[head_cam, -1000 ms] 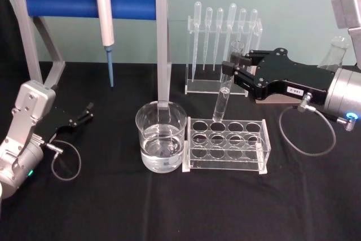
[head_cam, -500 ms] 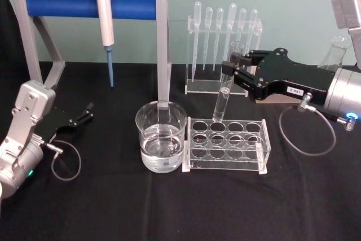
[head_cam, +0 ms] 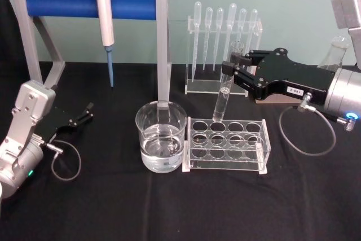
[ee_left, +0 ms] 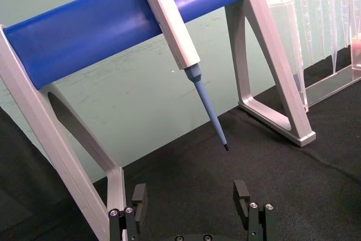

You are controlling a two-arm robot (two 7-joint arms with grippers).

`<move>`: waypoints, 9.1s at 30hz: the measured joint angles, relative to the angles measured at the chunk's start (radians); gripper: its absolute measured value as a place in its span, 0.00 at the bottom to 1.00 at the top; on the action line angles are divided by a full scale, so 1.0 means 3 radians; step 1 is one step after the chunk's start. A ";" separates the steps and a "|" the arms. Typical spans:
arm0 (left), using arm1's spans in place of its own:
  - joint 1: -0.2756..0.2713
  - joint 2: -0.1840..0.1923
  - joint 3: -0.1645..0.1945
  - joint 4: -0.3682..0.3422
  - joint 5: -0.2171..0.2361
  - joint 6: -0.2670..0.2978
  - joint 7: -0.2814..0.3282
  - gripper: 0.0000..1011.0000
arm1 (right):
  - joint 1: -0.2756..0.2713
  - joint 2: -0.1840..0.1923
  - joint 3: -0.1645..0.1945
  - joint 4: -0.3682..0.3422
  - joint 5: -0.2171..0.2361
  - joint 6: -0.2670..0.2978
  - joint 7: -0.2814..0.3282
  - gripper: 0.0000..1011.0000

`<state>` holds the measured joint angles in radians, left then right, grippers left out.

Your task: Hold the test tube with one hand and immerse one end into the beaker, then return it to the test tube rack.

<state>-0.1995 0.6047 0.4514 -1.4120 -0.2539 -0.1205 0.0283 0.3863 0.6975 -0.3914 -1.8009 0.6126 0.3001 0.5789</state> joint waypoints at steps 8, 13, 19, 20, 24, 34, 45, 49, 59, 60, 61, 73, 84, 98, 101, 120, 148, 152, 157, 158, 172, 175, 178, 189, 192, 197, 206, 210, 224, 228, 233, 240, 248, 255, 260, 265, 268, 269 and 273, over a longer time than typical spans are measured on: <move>0.0000 0.0000 0.0000 0.0000 0.0000 0.0000 0.0000 0.99 | 0.0000 0.0000 0.0000 0.0000 0.0000 0.0000 0.0000 0.24; 0.0000 0.0000 0.0000 0.0000 0.0000 0.0000 0.0000 0.99 | 0.0000 0.0000 0.0000 0.0000 0.0000 0.0000 0.0000 0.24; 0.0000 0.0000 0.0000 0.0000 0.0000 0.0000 0.0000 0.99 | 0.0000 0.0000 0.0000 0.0000 0.0000 0.0000 0.0000 0.24; 0.0000 0.0000 0.0000 0.0000 0.0000 0.0000 0.0000 0.99 | 0.0000 0.0000 0.0000 0.0000 0.0000 0.0000 0.0000 0.24; 0.0000 0.0000 0.0000 0.0000 0.0000 0.0000 0.0000 0.99 | 0.0000 0.0000 0.0000 0.0000 0.0000 0.0000 0.0000 0.24; 0.0000 0.0000 0.0000 0.0000 0.0000 0.0000 0.0000 0.99 | 0.0000 0.0000 0.0000 0.0000 0.0000 0.0000 0.0000 0.24; 0.0000 0.0000 0.0000 0.0000 0.0000 0.0000 0.0000 0.99 | 0.0000 0.0000 0.0000 0.0000 0.0000 0.0000 0.0000 0.24; 0.0000 0.0000 0.0000 0.0000 0.0000 0.0000 0.0000 0.99 | 0.0000 0.0000 0.0000 0.0000 0.0000 0.0000 0.0000 0.24; 0.0000 0.0000 0.0000 0.0000 0.0000 0.0000 0.0000 0.99 | 0.0000 0.0000 0.0000 0.0000 0.0000 0.0000 0.0000 0.24; 0.0000 0.0000 0.0000 0.0000 0.0000 0.0000 0.0000 0.99 | 0.0000 0.0000 0.0000 0.0000 0.0000 0.0000 0.0000 0.24; 0.0000 0.0000 0.0000 0.0000 0.0000 0.0000 0.0000 0.99 | 0.0000 0.0000 0.0000 0.0000 0.0000 0.0000 0.0000 0.24; 0.0000 0.0000 0.0000 0.0000 0.0000 0.0000 0.0000 0.99 | 0.0000 0.0000 0.0000 0.0000 0.0000 0.0000 0.0000 0.24; 0.0000 0.0000 0.0000 0.0000 0.0000 0.0000 0.0000 0.99 | 0.0000 0.0000 0.0000 0.0000 0.0000 0.0000 0.0000 0.24; 0.0000 0.0000 0.0000 0.0000 0.0000 0.0000 0.0000 0.99 | 0.0066 0.0006 -0.0057 -0.0005 0.0008 -0.0014 -0.0009 0.24; 0.0000 0.0000 0.0000 0.0000 0.0000 0.0000 0.0000 0.99 | 0.0115 -0.0006 -0.0091 -0.0011 0.0012 -0.0009 -0.0018 0.24; 0.0000 0.0000 0.0000 0.0000 0.0000 0.0000 0.0000 0.99 | 0.0625 -0.0391 -0.0611 0.0162 -0.0005 0.0042 -0.0051 0.24; 0.0000 0.0000 0.0000 0.0000 0.0000 0.0000 0.0000 0.99 | 0.0456 -0.0714 -0.0840 0.0668 -0.0407 -0.0361 -0.0216 0.24; 0.0000 0.0000 0.0000 0.0000 0.0000 0.0000 0.0000 0.99 | 0.0377 -0.0749 -0.0832 0.0707 -0.0449 -0.0401 -0.0219 0.24; 0.0000 0.0000 0.0000 0.0000 0.0000 0.0000 0.0000 0.99 | 0.0292 -0.0782 -0.0812 0.0737 -0.0489 -0.0430 -0.0223 0.24; 0.0000 0.0000 0.0000 0.0000 0.0000 0.0000 0.0000 0.99 | 0.0281 -0.0786 -0.0809 0.0741 -0.0495 -0.0431 -0.0224 0.24; 0.0000 0.0000 0.0000 0.0000 0.0000 0.0000 0.0000 0.99 | 0.0138 -0.0823 -0.0747 0.0800 -0.0582 -0.0437 -0.0227 0.24; 0.0000 0.0000 0.0000 0.0000 0.0000 0.0000 0.0000 0.99 | 0.0119 -0.0830 -0.0734 0.0807 -0.0598 -0.0436 -0.0227 0.24; 0.0000 0.0000 0.0000 0.0000 0.0000 0.0000 0.0000 0.99 | 0.0108 -0.0837 -0.0723 0.0811 -0.0615 -0.0435 -0.0226 0.24; 0.0000 0.0000 0.0000 0.0000 0.0000 0.0000 0.0000 0.99 | 0.0082 -0.0859 -0.0702 0.0827 -0.0680 -0.0429 -0.0217 0.24; 0.0000 0.0000 0.0000 0.0000 0.0000 0.0000 0.0000 0.99 | 0.0077 -0.0864 -0.0696 0.0826 -0.0693 -0.0431 -0.0217 0.24; 0.0000 0.0000 0.0000 0.0000 0.0000 0.0000 0.0000 0.99 | 0.0077 -0.0864 -0.0697 0.0825 -0.0692 -0.0432 -0.0216 0.24; 0.0000 0.0000 0.0000 0.0000 0.0000 0.0000 0.0000 0.99 | 0.0078 -0.0862 -0.0699 0.0823 -0.0687 -0.0433 -0.0213 0.24; 0.0000 0.0000 0.0000 0.0000 0.0000 0.0000 0.0000 0.99 | 0.0079 -0.0861 -0.0700 0.0823 -0.0686 -0.0433 -0.0211 0.24; 0.0000 0.0000 0.0000 0.0000 0.0000 0.0000 0.0000 0.99 | 0.0082 -0.0859 -0.0703 0.0823 -0.0682 -0.0432 -0.0211 0.24; 0.0000 0.0000 0.0000 0.0000 0.0000 0.0000 0.0000 0.99 | 0.0082 -0.0858 -0.0703 0.0823 -0.0681 -0.0432 -0.0211 0.24; 0.0000 0.0000 0.0000 0.0000 0.0000 0.0000 0.0000 0.99 | 0.0082 -0.0858 -0.0703 0.0823 -0.0681 -0.0432 -0.0211 0.24; 0.0000 0.0000 0.0000 0.0000 0.0000 0.0000 0.0000 0.99 | 0.0082 -0.0858 -0.0703 0.0823 -0.0681 -0.0432 -0.0211 0.24; 0.0000 0.0000 0.0000 0.0000 0.0000 0.0000 0.0000 0.99 | 0.0082 -0.0858 -0.0702 0.0823 -0.0681 -0.0432 -0.0211 0.24; 0.0000 0.0000 0.0000 0.0000 0.0000 0.0000 0.0000 0.99 | 0.0082 -0.0859 -0.0702 0.0823 -0.0681 -0.0432 -0.0211 0.24; 0.0000 0.0000 0.0000 0.0000 0.0000 0.0000 0.0000 0.99 | 0.0082 -0.0858 -0.0702 0.0823 -0.0681 -0.0432 -0.0211 0.24; 0.0000 0.0000 0.0000 0.0000 0.0000 0.0000 0.0000 0.99 | 0.0082 -0.0858 -0.0702 0.0823 -0.0681 -0.0432 -0.0211 0.24; 0.0000 0.0000 0.0000 0.0000 0.0000 0.0000 0.0000 0.99 | 0.0082 -0.0858 -0.0702 0.0823 -0.0681 -0.0432 -0.0211 0.24; 0.0000 0.0000 0.0000 0.0000 0.0000 0.0000 0.0000 0.99 | 0.0082 -0.0859 -0.0702 0.0823 -0.0681 -0.0432 -0.0211 0.24; 0.0000 0.0000 0.0000 0.0000 0.0000 0.0000 0.0000 0.99 | 0.0082 -0.0858 -0.0702 0.0823 -0.0681 -0.0432 -0.0211 0.24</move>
<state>-0.1995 0.6047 0.4514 -1.4120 -0.2539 -0.1205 0.0283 0.4108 0.4400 -0.6021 -1.5539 0.4082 0.1704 0.5156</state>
